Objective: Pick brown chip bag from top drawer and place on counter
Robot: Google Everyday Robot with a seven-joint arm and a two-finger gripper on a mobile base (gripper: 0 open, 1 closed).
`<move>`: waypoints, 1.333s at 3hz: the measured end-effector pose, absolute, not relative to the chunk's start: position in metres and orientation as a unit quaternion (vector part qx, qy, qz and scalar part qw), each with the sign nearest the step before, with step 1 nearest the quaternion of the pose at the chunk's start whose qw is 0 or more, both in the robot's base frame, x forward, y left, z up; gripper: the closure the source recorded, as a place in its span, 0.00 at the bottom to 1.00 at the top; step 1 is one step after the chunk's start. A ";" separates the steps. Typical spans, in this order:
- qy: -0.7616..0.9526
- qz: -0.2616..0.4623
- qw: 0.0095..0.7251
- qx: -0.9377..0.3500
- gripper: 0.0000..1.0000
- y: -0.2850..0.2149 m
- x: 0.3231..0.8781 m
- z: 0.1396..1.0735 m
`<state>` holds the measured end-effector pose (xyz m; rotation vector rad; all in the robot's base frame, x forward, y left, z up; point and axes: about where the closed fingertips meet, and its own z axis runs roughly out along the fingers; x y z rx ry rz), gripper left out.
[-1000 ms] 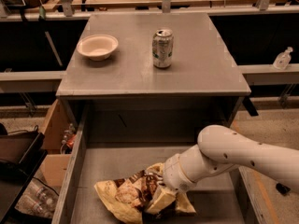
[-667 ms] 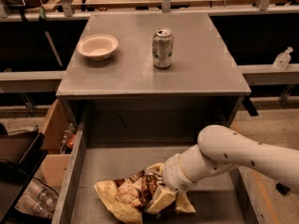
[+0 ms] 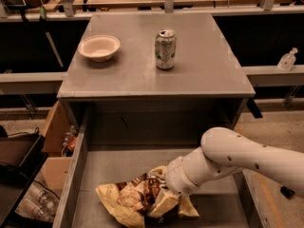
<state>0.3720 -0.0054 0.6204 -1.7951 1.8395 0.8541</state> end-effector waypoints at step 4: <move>0.673 0.222 0.277 -0.649 1.00 0.007 0.383 0.744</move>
Offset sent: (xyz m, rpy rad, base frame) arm -0.0058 0.0130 0.1432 -0.0590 -0.2959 -0.0599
